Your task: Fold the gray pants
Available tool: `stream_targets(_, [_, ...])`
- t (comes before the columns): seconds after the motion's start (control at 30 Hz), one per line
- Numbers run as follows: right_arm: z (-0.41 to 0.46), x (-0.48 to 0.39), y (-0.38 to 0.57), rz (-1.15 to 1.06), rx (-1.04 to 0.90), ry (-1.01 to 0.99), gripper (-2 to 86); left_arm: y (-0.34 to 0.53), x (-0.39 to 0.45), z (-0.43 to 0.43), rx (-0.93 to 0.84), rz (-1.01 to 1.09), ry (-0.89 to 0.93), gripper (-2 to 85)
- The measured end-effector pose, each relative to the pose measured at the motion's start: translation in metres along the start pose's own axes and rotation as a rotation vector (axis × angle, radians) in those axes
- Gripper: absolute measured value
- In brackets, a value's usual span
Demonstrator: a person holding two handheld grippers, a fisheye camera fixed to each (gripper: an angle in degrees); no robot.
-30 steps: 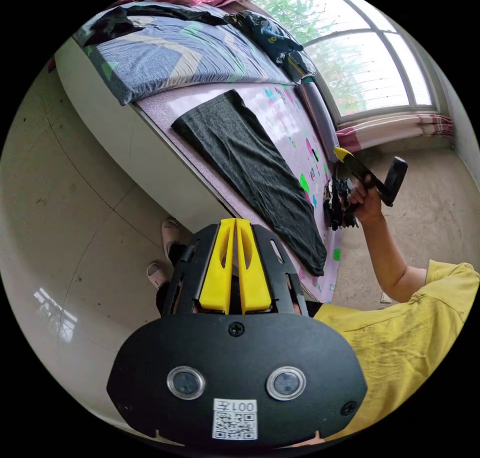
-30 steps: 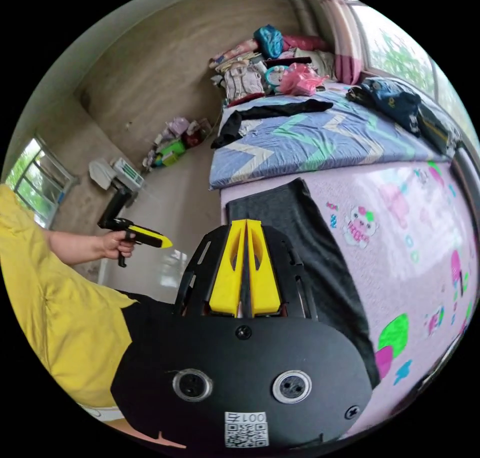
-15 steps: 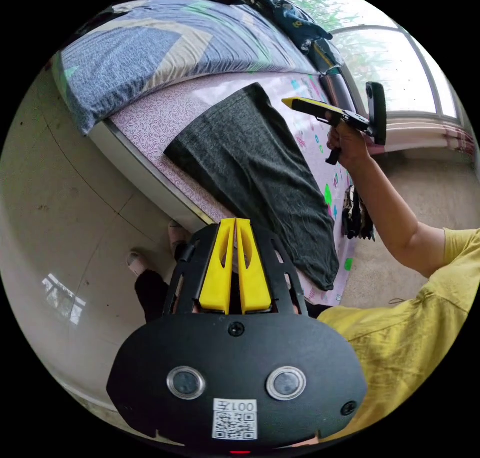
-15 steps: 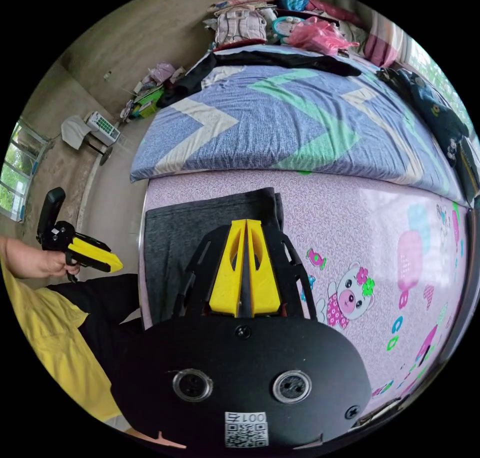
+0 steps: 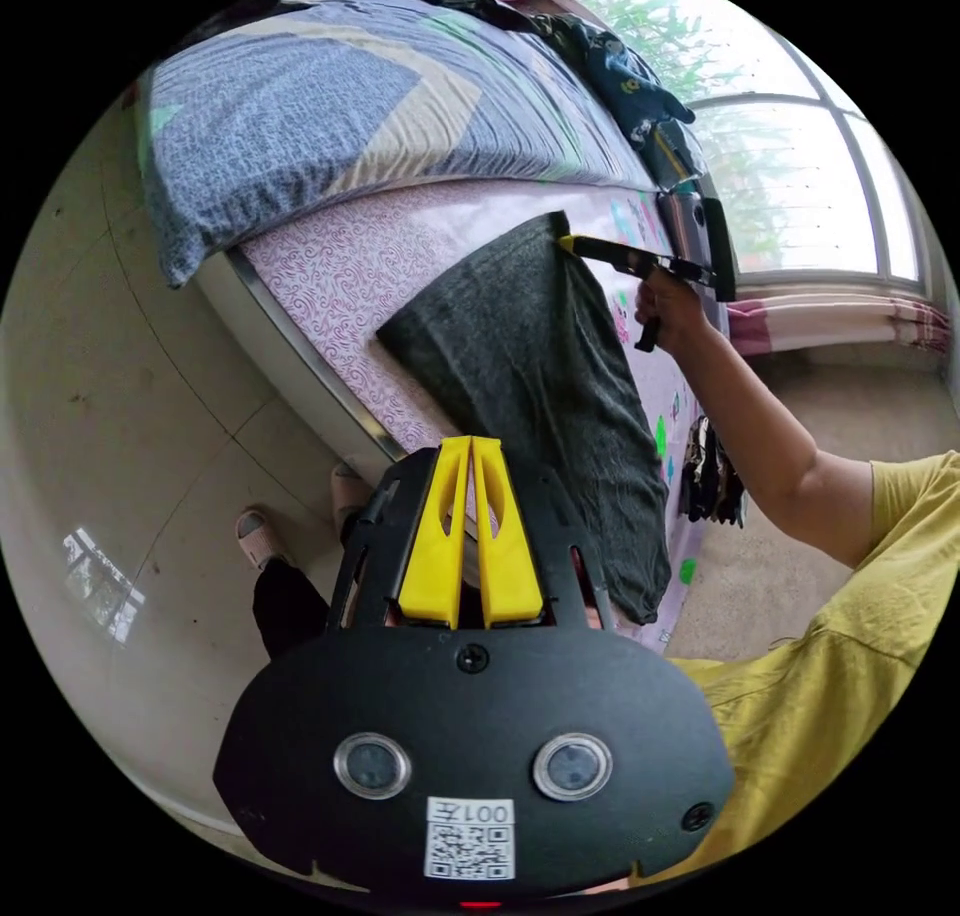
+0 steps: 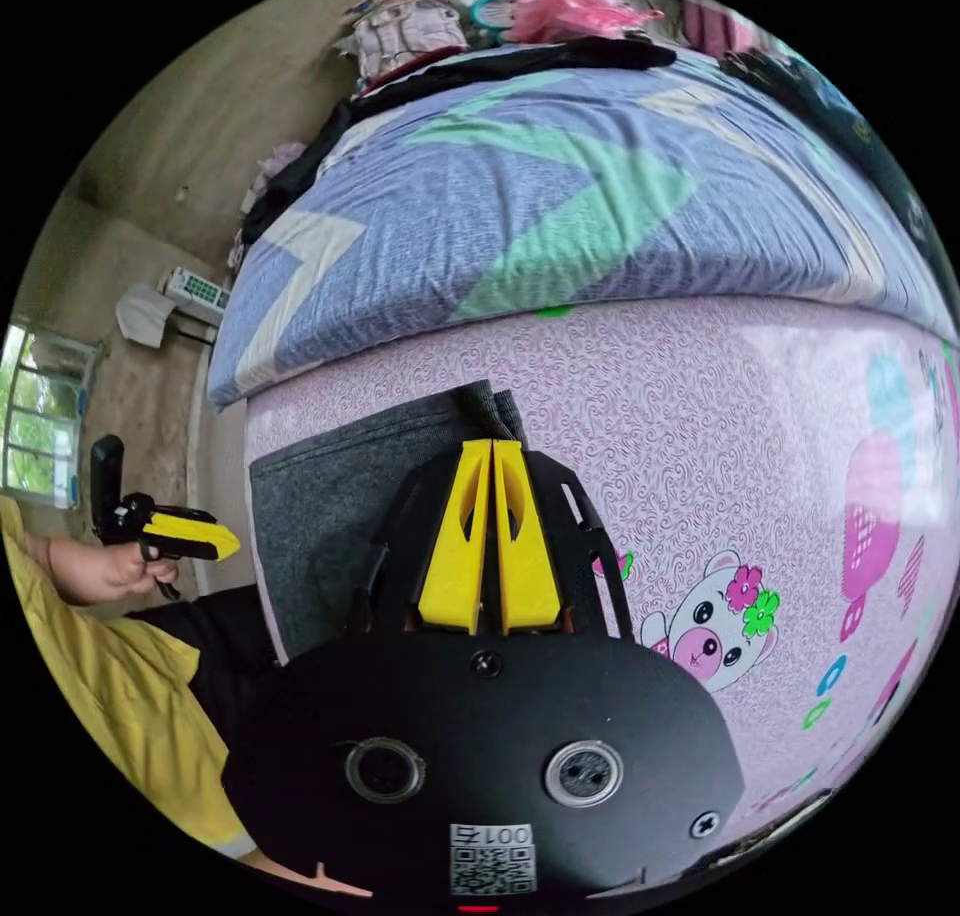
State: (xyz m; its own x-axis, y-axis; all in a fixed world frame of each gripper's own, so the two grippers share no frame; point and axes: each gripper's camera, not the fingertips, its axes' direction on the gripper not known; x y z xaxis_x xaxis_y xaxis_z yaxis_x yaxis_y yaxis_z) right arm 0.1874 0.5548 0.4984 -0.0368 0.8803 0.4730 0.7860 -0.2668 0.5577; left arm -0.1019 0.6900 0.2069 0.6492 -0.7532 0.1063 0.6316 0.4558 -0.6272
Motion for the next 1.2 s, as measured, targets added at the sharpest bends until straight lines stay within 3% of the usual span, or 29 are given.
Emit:
stream_targets(0.23, [-0.027,0.025,-0.016,-0.025,0.054,-0.043,1.0,-0.019,-0.013,-0.035,0.06,-0.089,0.044,0.0])
stream_targets(0.4, [-0.046,0.058,-0.027,-0.081,0.08,-0.188,2.6,-0.035,-0.022,-0.051,0.092,-0.112,0.144,4.3])
stream_targets(0.53, [-0.06,0.117,-0.042,-0.092,0.046,-0.355,6.0,-0.044,-0.035,-0.067,0.137,-0.152,0.209,5.6])
stream_targets(0.77, [-0.07,0.194,-0.077,-0.138,-0.097,-0.473,8.8,-0.052,-0.046,-0.084,0.162,-0.19,0.241,5.6])
stream_targets(0.97, [-0.06,0.223,-0.099,-0.167,-0.224,-0.648,10.2,-0.06,-0.048,-0.09,0.161,-0.204,0.272,5.3])
stream_targets(1.2, [-0.064,0.237,-0.115,-0.219,-0.263,-0.704,9.2,-0.066,-0.046,-0.094,0.16,-0.195,0.274,4.4])
